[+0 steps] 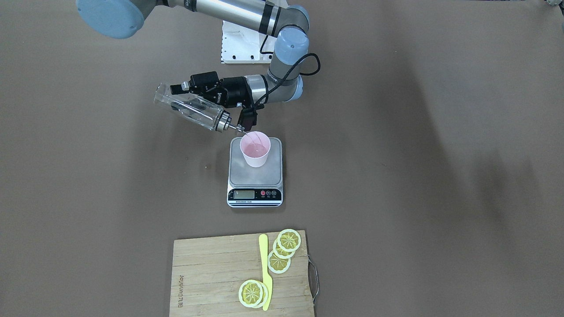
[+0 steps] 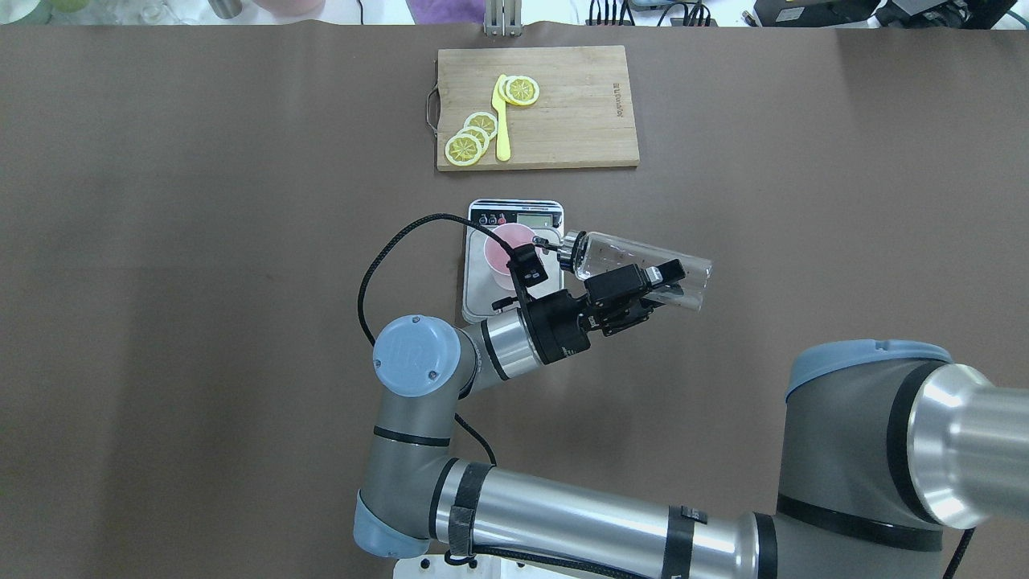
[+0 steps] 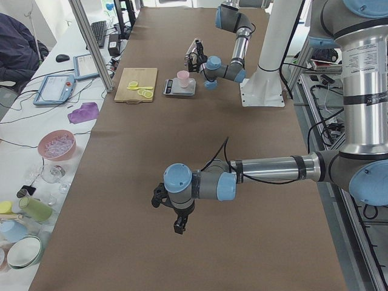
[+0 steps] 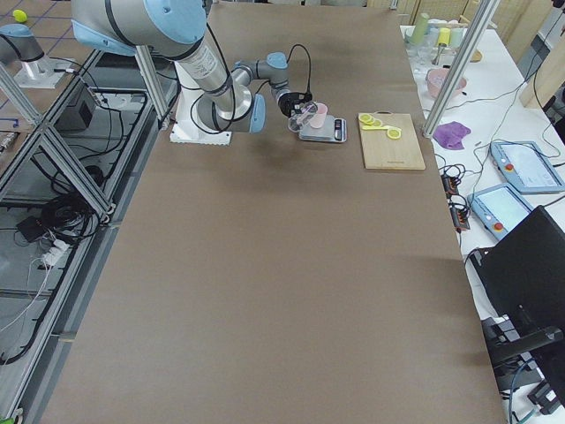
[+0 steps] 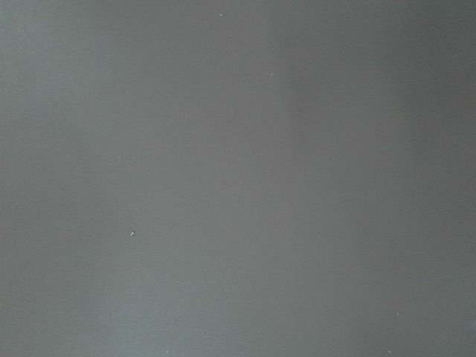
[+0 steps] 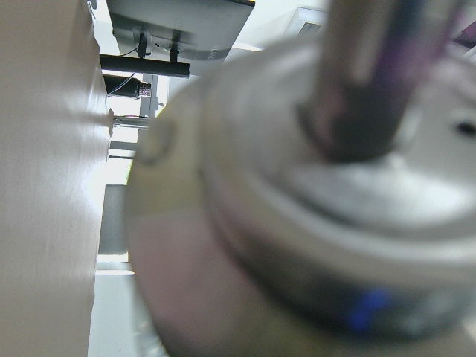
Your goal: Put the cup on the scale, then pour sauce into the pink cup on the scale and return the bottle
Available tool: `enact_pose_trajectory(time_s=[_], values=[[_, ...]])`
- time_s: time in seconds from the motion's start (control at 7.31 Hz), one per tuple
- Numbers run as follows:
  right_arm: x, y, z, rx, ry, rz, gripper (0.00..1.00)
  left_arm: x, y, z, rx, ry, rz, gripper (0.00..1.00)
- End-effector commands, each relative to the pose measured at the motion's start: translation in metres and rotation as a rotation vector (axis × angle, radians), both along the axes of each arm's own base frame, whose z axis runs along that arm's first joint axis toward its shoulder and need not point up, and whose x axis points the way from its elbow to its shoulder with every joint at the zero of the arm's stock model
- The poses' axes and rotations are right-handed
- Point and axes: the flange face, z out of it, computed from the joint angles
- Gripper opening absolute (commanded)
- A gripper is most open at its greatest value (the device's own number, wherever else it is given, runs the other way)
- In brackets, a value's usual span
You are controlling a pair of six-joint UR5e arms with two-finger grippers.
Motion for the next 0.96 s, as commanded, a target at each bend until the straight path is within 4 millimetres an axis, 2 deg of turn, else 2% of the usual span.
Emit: enact_pose_trajectory(time_s=[0.0,0.82], values=[[0.000,0.000,0.000,0.000,0.000,0.000,0.00,0.000,0.000,0.000,0.000,0.000,0.000,0.98],[0.000,-0.005,-0.013,0.043,-0.032,0.000,0.00,0.000,-0.001,-0.003,0.008,0.000,0.000,0.98]])
